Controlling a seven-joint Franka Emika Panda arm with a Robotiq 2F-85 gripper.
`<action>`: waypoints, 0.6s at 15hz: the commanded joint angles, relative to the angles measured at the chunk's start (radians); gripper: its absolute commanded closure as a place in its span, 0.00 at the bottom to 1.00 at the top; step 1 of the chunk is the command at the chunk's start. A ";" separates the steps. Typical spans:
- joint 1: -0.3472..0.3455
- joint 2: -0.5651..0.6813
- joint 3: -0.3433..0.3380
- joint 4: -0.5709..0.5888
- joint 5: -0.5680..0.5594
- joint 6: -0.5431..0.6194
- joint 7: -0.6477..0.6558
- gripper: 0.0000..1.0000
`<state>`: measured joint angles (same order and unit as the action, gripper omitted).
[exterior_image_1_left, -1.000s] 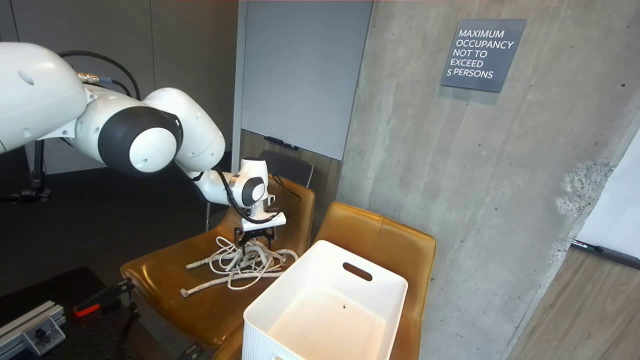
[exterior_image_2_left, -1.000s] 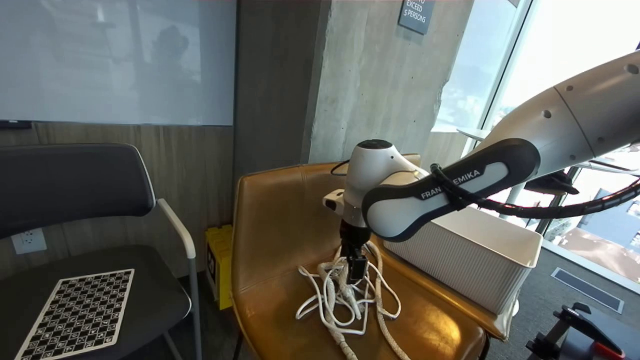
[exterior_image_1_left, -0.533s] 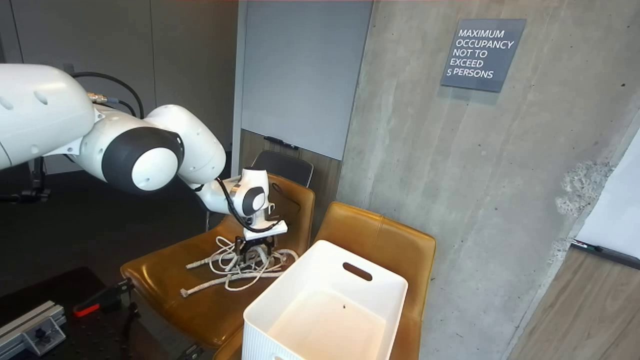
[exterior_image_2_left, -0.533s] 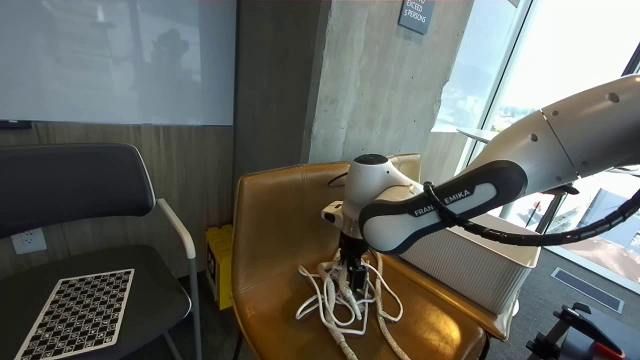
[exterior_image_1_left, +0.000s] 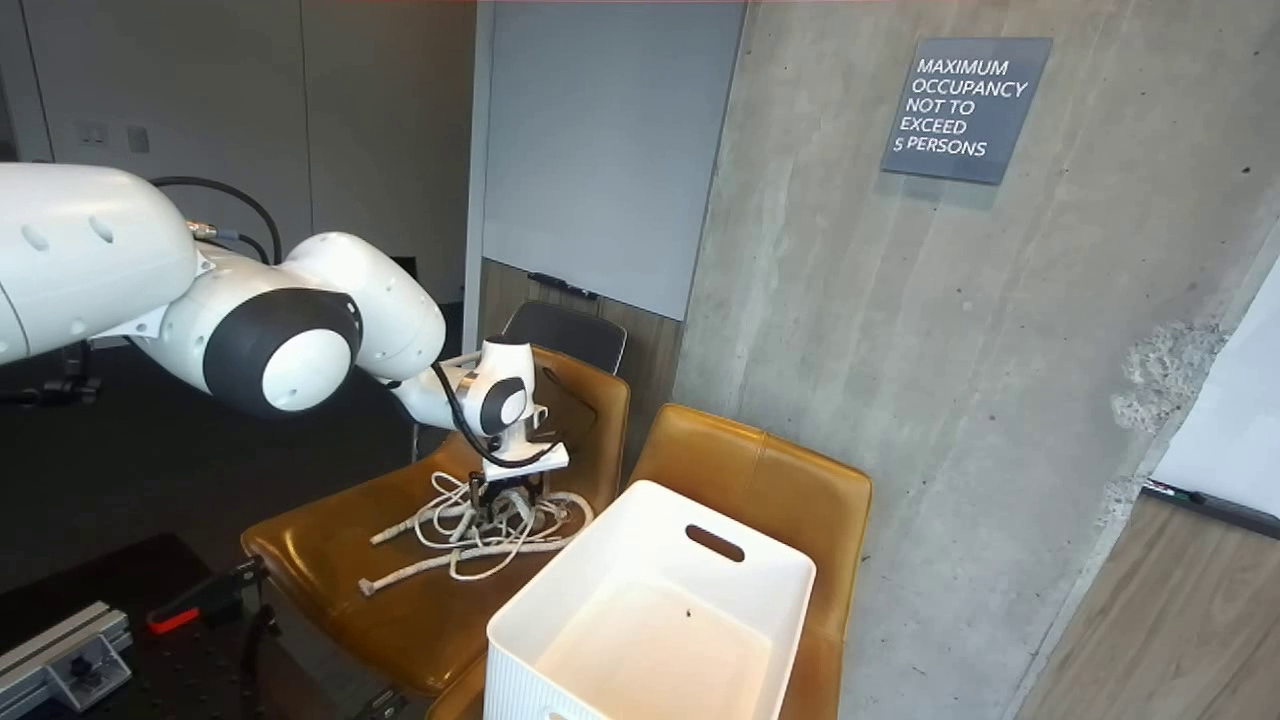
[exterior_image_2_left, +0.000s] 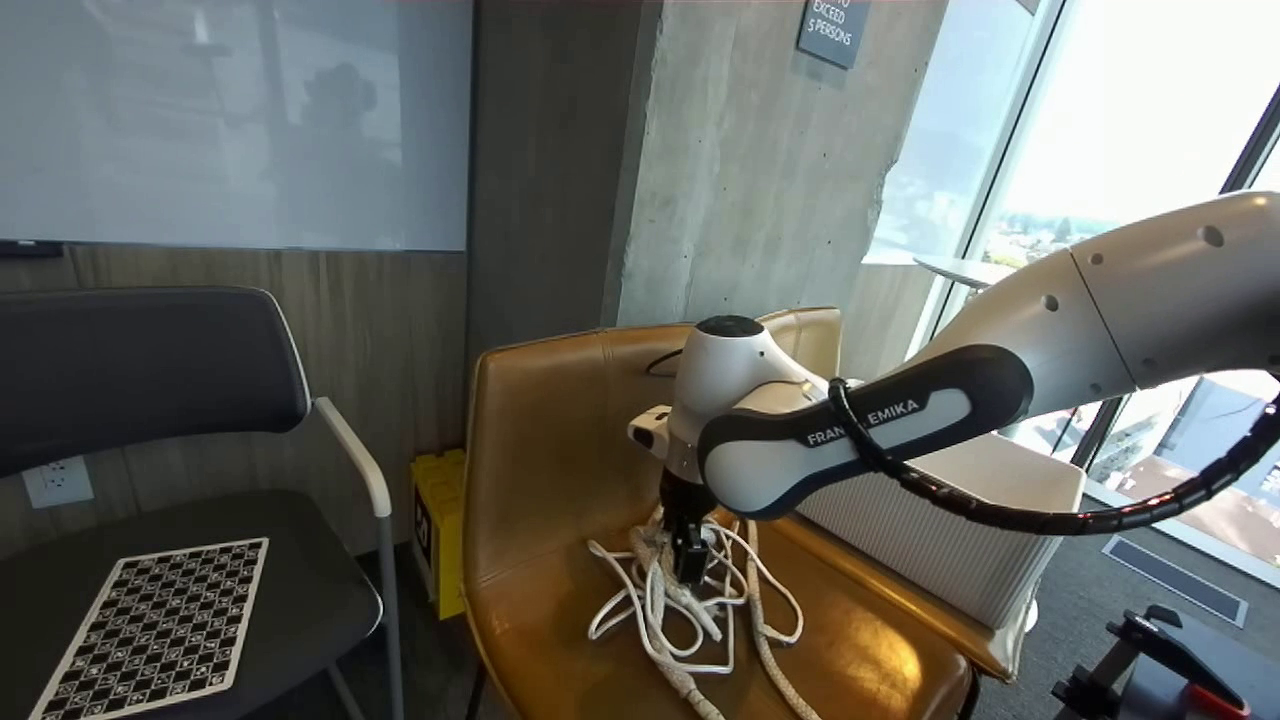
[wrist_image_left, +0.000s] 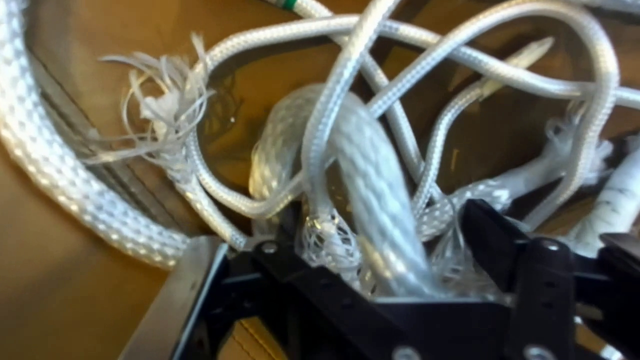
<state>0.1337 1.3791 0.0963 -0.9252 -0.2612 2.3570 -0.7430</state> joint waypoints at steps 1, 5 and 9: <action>0.010 0.058 0.009 0.072 0.034 -0.041 0.012 0.51; 0.012 0.006 0.005 0.019 0.033 -0.061 0.048 0.78; 0.017 -0.093 0.010 -0.056 0.029 -0.101 0.068 1.00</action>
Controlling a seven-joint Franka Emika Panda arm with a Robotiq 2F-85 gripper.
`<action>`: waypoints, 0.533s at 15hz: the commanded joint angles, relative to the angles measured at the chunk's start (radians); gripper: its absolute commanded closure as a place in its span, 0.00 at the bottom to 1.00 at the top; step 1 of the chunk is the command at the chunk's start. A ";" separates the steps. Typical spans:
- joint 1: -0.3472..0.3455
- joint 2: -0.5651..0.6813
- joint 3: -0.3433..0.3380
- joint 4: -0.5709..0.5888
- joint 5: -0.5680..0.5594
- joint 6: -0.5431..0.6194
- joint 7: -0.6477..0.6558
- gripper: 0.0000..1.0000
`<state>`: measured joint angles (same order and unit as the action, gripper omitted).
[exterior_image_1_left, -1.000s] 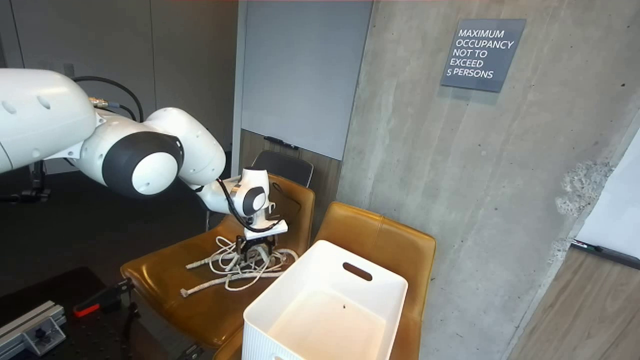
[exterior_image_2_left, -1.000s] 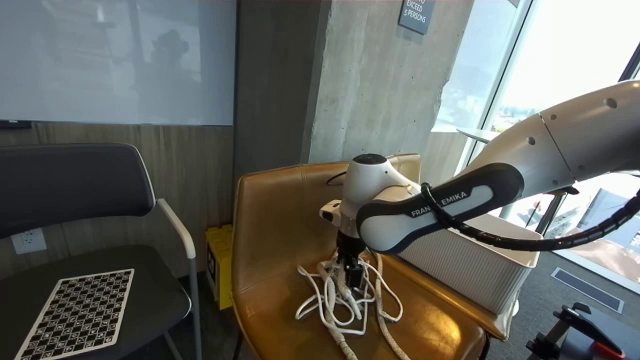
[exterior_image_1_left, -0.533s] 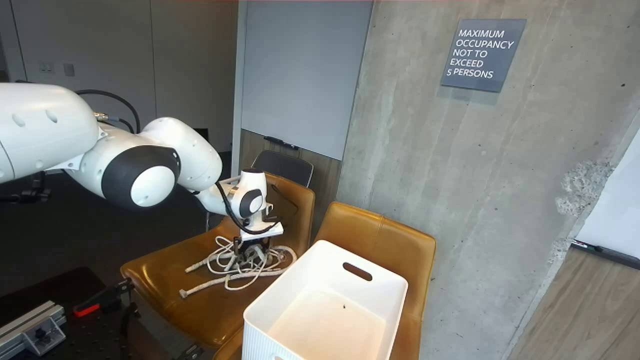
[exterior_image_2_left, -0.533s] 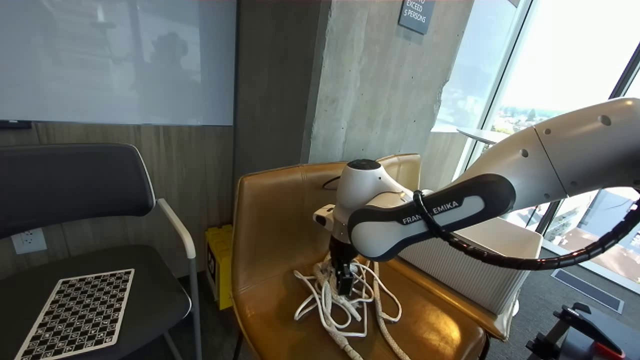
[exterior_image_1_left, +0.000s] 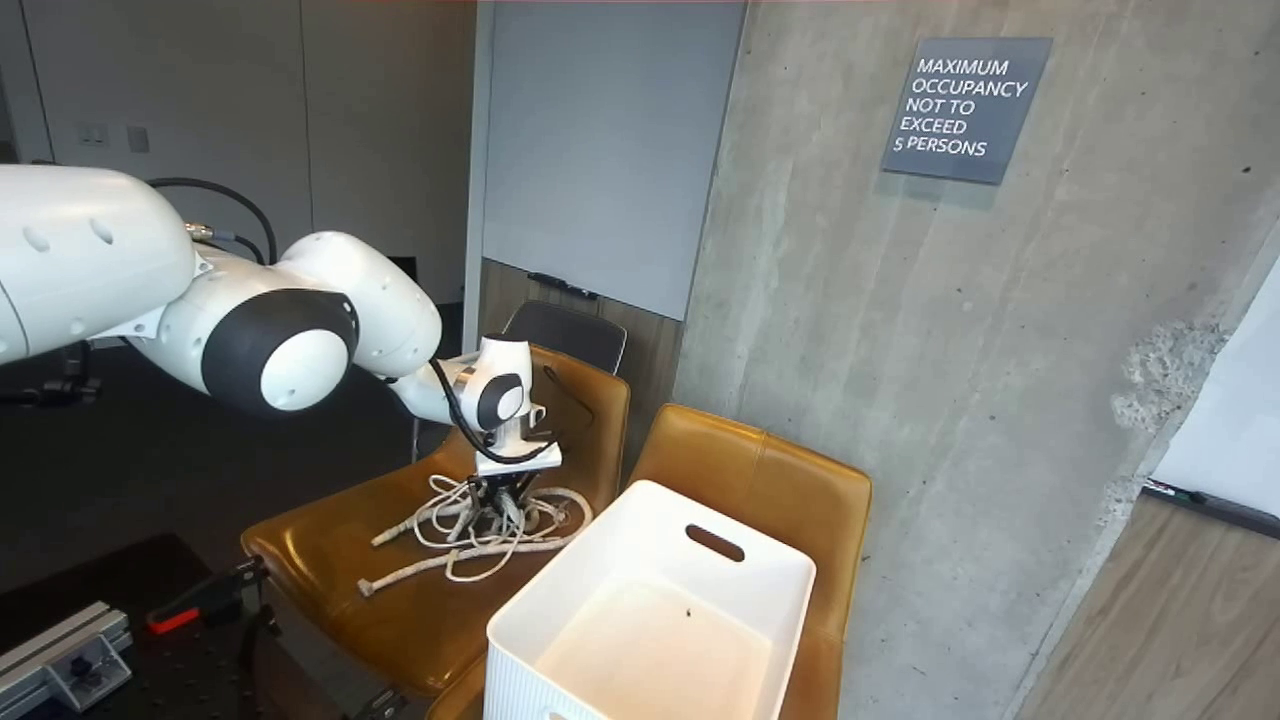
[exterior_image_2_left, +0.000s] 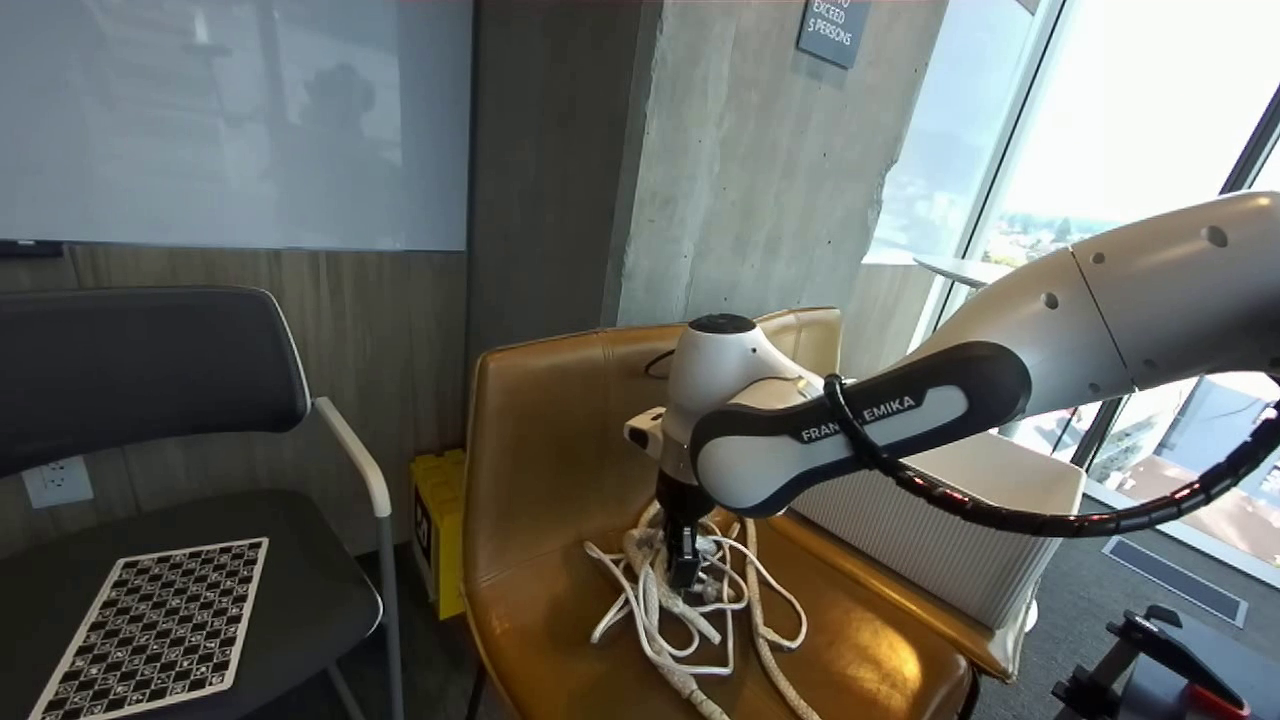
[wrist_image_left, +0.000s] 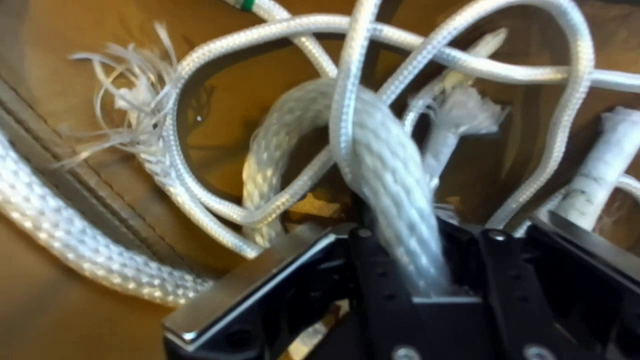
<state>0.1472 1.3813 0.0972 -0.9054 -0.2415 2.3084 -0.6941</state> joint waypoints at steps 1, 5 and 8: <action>0.003 -0.123 0.012 -0.096 0.010 -0.061 0.022 1.00; -0.007 -0.291 0.004 -0.212 0.011 -0.107 0.074 0.99; -0.035 -0.412 0.000 -0.265 0.015 -0.183 0.087 0.99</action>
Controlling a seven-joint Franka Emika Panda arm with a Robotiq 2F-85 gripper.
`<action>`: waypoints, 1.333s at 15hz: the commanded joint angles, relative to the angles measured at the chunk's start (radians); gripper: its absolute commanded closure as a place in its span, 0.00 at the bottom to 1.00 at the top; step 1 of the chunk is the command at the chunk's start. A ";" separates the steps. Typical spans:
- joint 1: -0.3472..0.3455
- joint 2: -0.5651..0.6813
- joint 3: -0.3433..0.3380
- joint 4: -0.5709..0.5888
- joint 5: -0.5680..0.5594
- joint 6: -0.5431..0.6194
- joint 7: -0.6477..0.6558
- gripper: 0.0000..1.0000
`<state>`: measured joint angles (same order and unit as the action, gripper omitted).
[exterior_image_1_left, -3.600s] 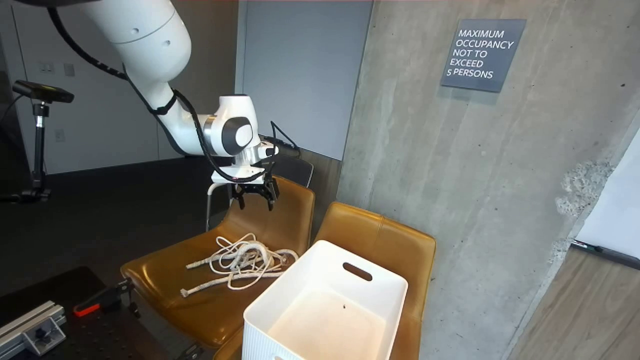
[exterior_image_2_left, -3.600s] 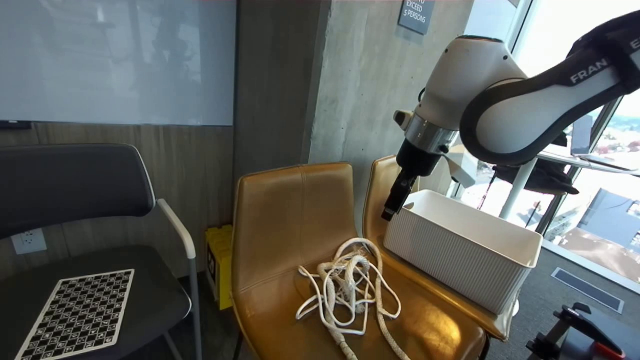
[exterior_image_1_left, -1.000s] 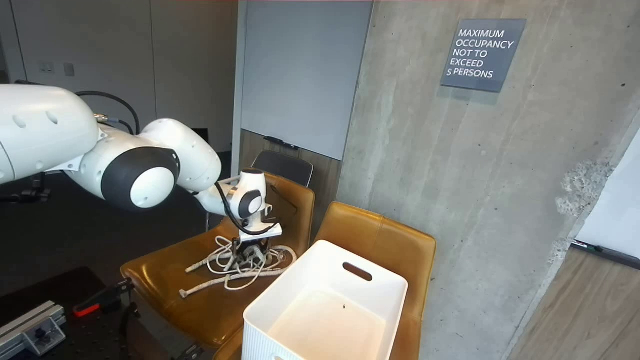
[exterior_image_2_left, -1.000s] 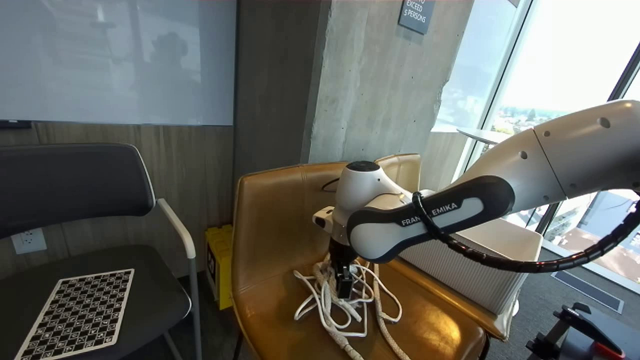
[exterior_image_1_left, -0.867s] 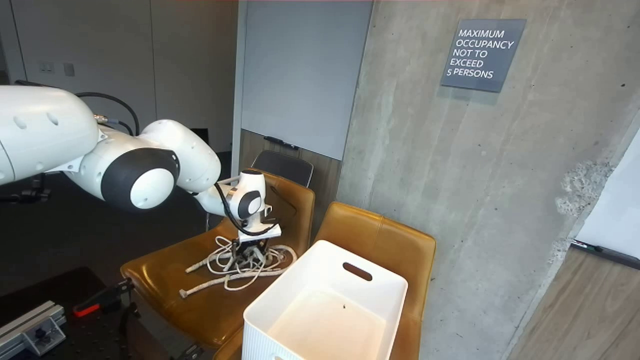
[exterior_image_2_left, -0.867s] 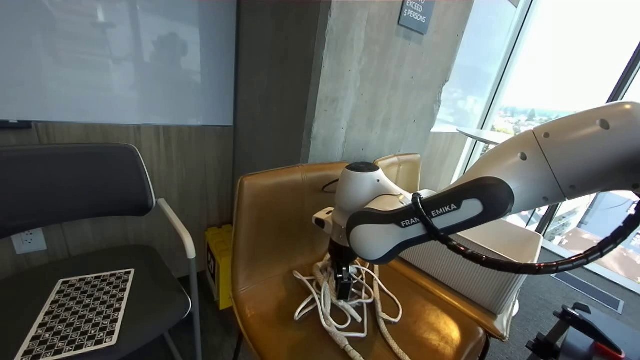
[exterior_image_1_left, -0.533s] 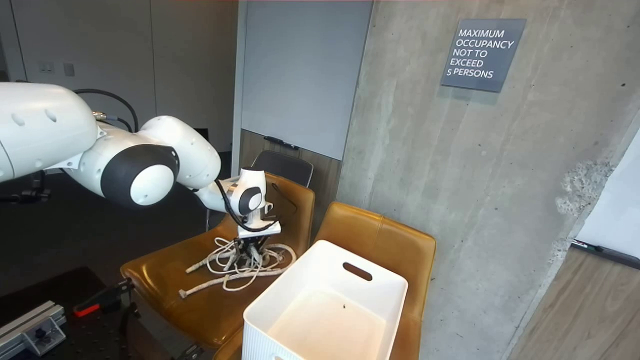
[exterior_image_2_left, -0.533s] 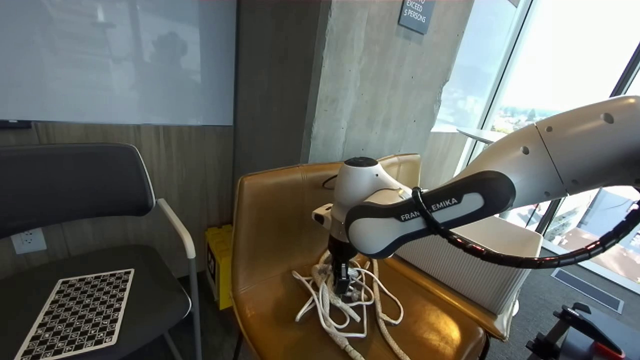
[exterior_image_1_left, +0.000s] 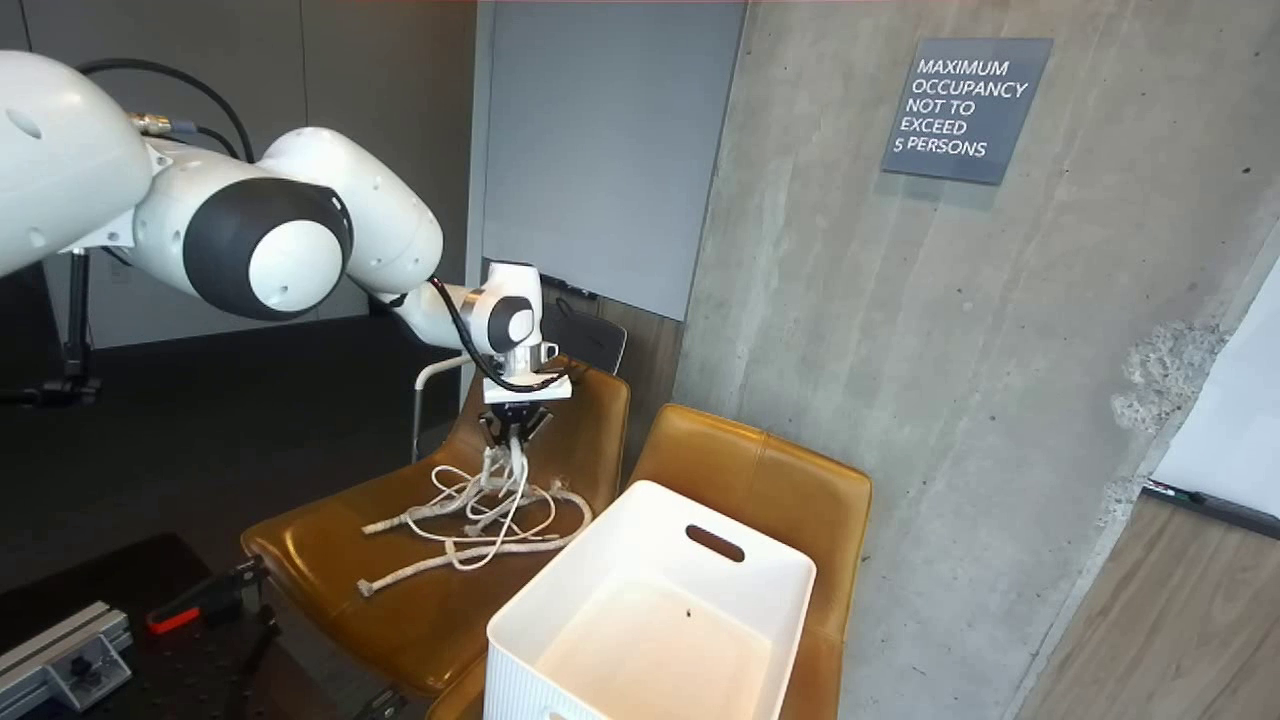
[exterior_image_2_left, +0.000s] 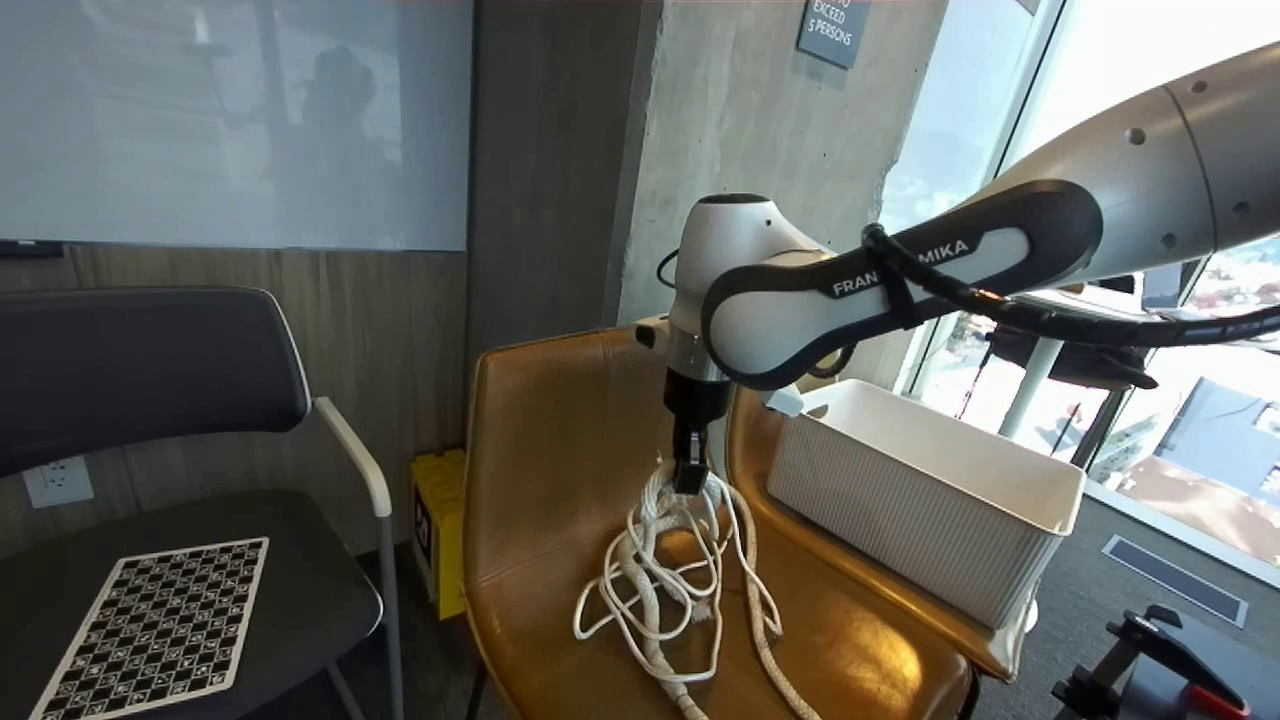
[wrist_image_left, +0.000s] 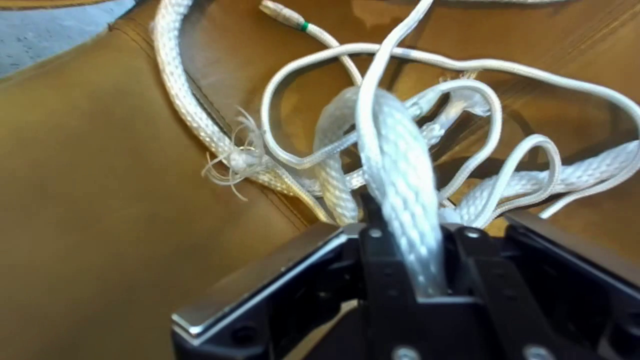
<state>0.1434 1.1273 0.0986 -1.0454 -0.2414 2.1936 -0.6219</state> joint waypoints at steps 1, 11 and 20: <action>-0.040 -0.198 -0.007 -0.138 0.013 -0.097 0.020 0.99; -0.143 -0.521 -0.113 -0.111 -0.046 -0.281 0.042 0.99; -0.268 -0.638 -0.231 0.175 -0.098 -0.535 -0.023 0.99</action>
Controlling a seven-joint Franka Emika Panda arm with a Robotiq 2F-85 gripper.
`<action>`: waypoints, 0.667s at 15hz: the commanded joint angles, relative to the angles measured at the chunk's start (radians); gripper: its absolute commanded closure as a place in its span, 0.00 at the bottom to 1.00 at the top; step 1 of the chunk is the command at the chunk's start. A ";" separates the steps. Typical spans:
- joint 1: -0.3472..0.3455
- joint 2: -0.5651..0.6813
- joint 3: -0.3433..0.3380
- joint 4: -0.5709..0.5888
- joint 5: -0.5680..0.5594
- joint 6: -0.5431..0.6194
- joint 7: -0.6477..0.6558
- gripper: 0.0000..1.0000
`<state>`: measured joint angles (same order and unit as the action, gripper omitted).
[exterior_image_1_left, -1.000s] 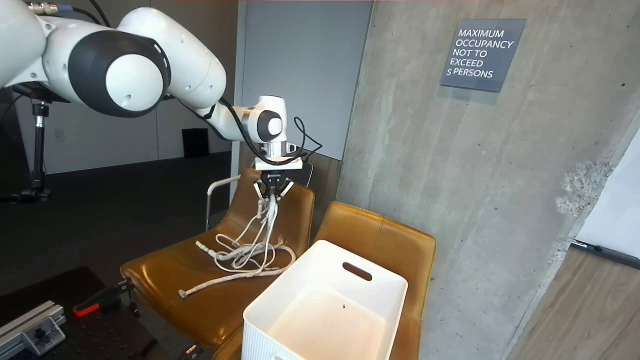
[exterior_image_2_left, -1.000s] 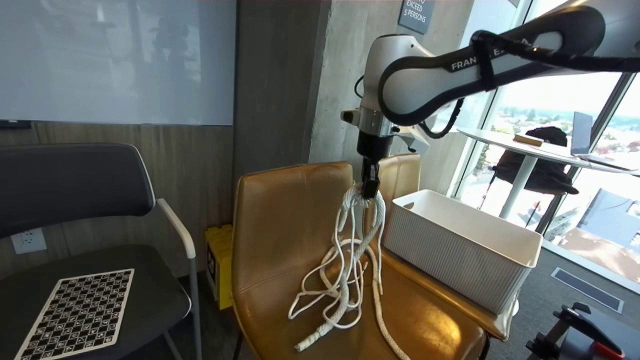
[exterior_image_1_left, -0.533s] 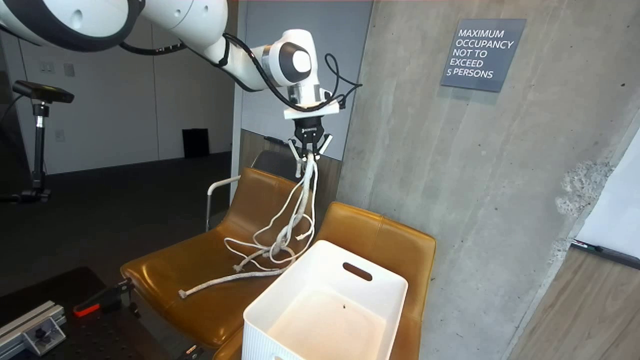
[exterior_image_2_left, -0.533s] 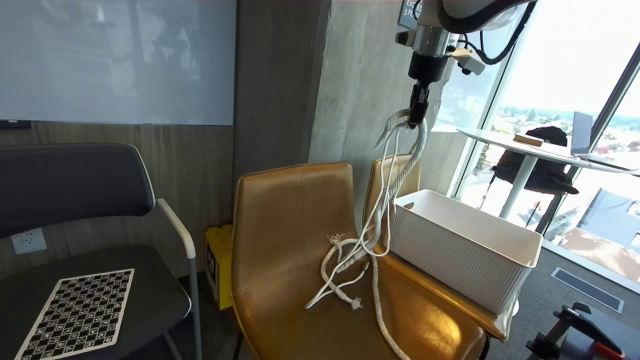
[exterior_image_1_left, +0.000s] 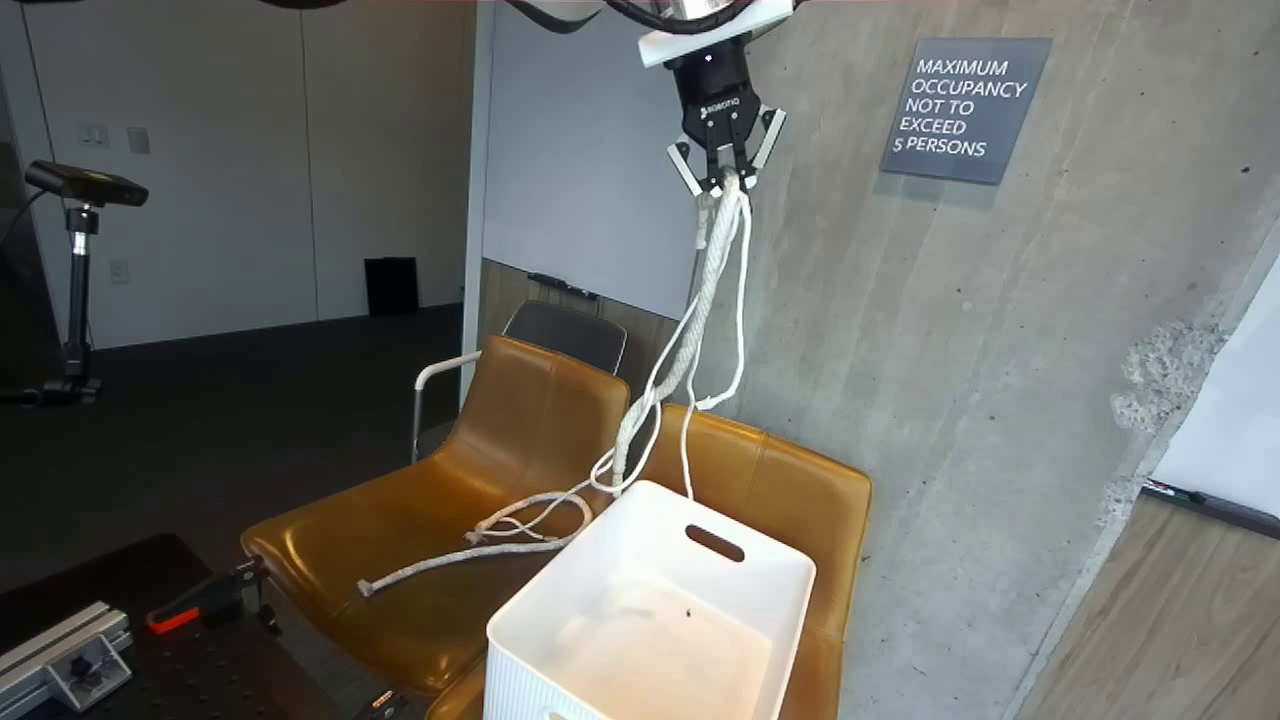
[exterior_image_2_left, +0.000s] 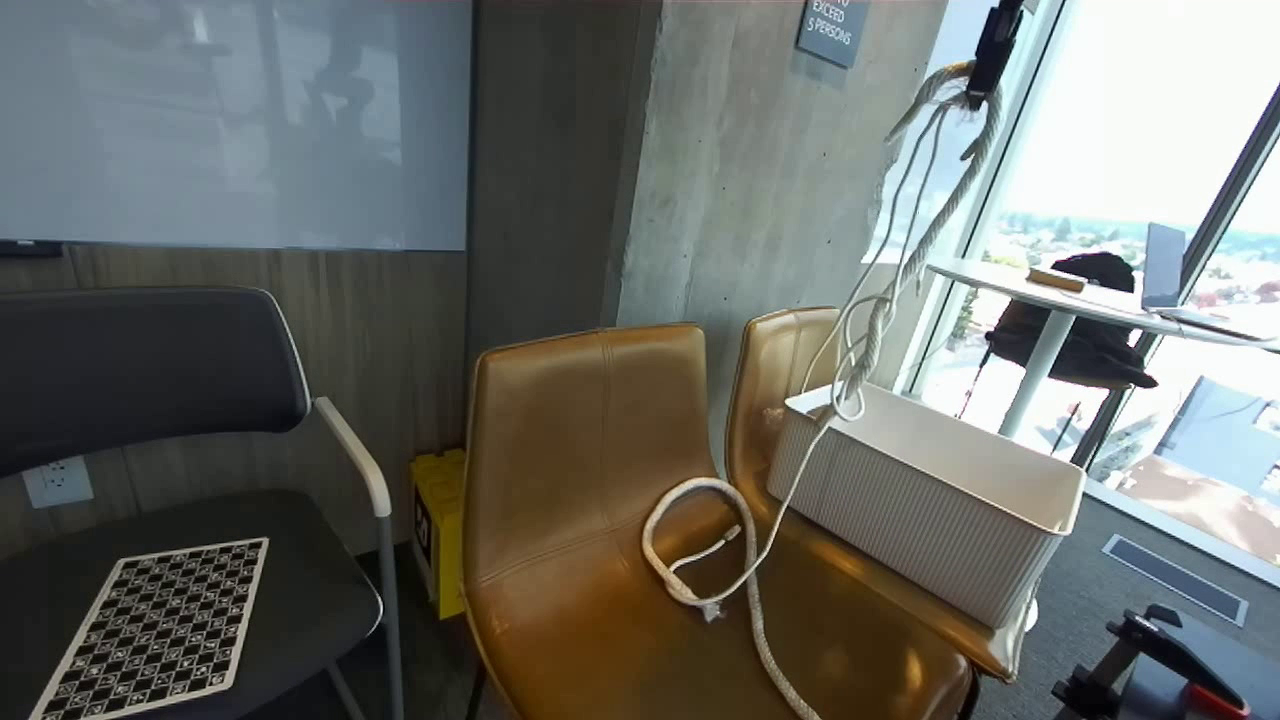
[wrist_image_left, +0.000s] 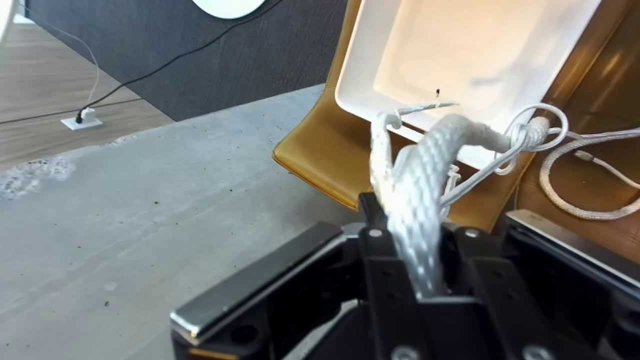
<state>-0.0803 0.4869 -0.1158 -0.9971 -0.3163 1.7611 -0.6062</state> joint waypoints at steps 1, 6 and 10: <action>-0.067 0.002 -0.025 0.166 -0.025 -0.136 -0.059 0.99; -0.197 0.068 -0.062 0.396 0.024 -0.269 -0.202 0.99; -0.239 0.103 -0.042 0.372 0.044 -0.249 -0.216 0.99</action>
<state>-0.3005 0.5243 -0.1673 -0.6793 -0.2997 1.5194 -0.8021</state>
